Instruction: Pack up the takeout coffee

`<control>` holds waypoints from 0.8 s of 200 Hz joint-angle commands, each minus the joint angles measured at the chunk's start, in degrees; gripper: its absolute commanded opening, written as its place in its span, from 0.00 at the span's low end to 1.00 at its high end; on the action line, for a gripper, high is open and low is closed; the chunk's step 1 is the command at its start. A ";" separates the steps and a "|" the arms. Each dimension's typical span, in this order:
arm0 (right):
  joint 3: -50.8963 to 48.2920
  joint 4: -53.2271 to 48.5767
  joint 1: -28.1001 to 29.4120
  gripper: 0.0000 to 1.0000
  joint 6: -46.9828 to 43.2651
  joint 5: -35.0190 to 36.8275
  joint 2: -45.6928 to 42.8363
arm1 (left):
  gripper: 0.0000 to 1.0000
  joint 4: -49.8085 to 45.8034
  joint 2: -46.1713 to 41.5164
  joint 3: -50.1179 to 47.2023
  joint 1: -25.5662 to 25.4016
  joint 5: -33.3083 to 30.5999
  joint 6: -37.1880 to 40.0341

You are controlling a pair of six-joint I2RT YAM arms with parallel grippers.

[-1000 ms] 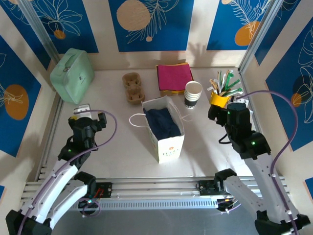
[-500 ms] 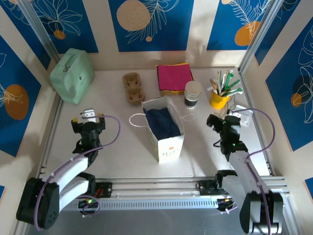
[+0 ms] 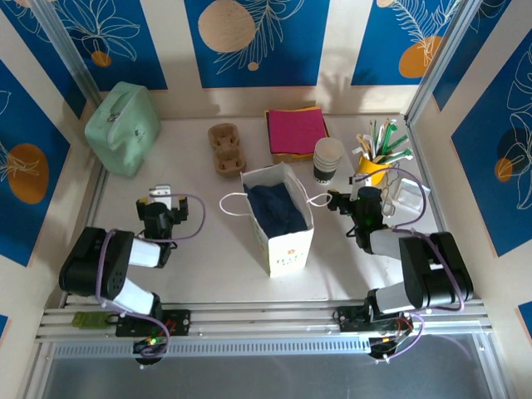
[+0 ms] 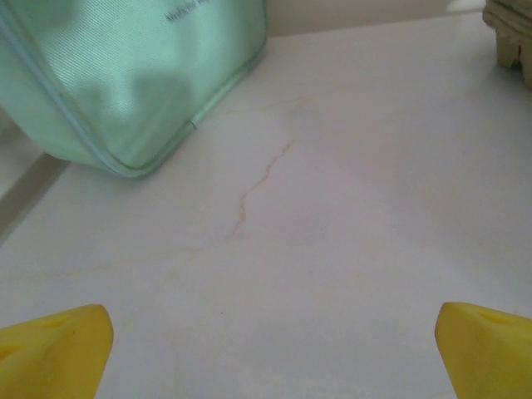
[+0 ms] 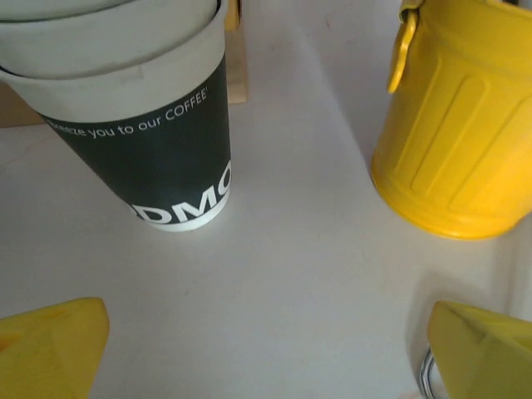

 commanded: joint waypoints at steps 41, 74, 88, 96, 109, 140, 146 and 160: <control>1.15 9.77 -5.87 0.99 1.86 -6.81 5.35 | 0.99 -2.23 1.39 5.77 1.62 5.56 0.29; 1.49 8.71 -5.30 0.99 1.55 -6.12 5.22 | 1.00 -2.52 1.16 5.78 1.47 5.82 0.66; 1.42 8.97 -5.32 0.99 1.51 -6.08 5.31 | 0.99 -2.68 1.10 5.78 1.38 5.88 0.59; 1.40 9.27 -5.23 0.99 1.44 -6.09 5.39 | 0.99 -2.48 1.13 5.78 1.38 5.86 0.66; 1.49 9.06 -5.23 0.99 1.53 -6.09 5.30 | 0.99 -2.55 1.16 5.78 1.41 5.92 0.63; 1.44 8.96 -5.19 0.99 1.47 -6.13 5.39 | 0.99 -2.60 1.10 5.78 1.39 5.91 0.57; 1.46 9.02 -5.23 0.99 1.48 -6.16 5.39 | 0.99 -2.61 1.10 5.78 1.38 5.94 0.52; 1.80 8.46 -5.70 0.99 1.28 -8.27 5.39 | 0.99 -2.66 1.09 5.78 1.38 5.97 0.61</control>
